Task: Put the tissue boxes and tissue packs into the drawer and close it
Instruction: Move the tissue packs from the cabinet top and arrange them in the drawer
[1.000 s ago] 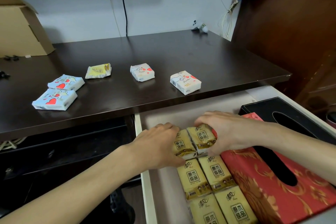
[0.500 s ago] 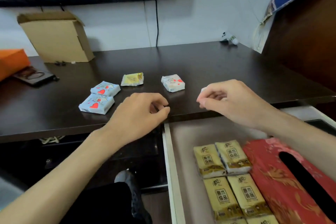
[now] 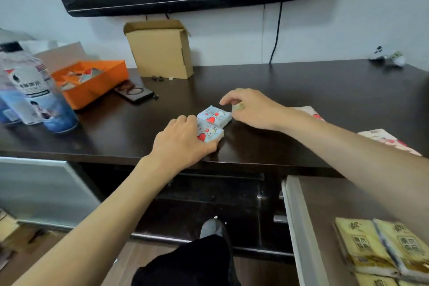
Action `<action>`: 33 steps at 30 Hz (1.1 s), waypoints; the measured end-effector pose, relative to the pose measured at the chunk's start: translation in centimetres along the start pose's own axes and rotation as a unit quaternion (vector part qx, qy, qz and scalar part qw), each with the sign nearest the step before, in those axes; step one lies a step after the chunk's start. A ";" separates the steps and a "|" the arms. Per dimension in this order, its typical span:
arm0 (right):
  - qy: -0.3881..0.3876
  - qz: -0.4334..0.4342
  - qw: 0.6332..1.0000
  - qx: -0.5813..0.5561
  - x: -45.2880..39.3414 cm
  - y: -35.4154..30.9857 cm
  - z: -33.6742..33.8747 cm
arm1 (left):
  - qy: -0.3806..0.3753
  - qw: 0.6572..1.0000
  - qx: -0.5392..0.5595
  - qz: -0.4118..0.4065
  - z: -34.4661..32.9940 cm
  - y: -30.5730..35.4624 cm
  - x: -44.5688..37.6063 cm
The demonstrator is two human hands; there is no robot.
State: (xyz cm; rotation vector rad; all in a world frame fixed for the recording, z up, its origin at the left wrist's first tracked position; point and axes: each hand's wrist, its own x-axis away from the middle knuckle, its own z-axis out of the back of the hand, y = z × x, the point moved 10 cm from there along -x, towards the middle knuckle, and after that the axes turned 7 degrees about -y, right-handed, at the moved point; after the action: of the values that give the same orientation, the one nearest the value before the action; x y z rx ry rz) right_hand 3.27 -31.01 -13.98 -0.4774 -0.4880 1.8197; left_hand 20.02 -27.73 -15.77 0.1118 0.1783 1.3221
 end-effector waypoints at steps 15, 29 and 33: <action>-0.151 -0.012 0.970 0.190 -0.3 -2.1 -2.7 | -0.082 0.994 0.071 -0.020 0.0 -2.2 -0.4; -0.045 -0.050 0.993 0.100 20.9 1.4 5.7 | -0.160 0.947 0.184 -0.211 1.4 12.2 8.0; -0.053 -0.097 0.988 0.104 28.6 4.3 5.8 | -0.182 0.929 0.136 -0.291 -1.5 18.6 11.4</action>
State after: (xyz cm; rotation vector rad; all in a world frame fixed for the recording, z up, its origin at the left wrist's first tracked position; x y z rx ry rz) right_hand -11.31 -5.43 -13.77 -0.1830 -0.3962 1.6903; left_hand 4.69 -12.17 -14.60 0.4980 0.0665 0.6592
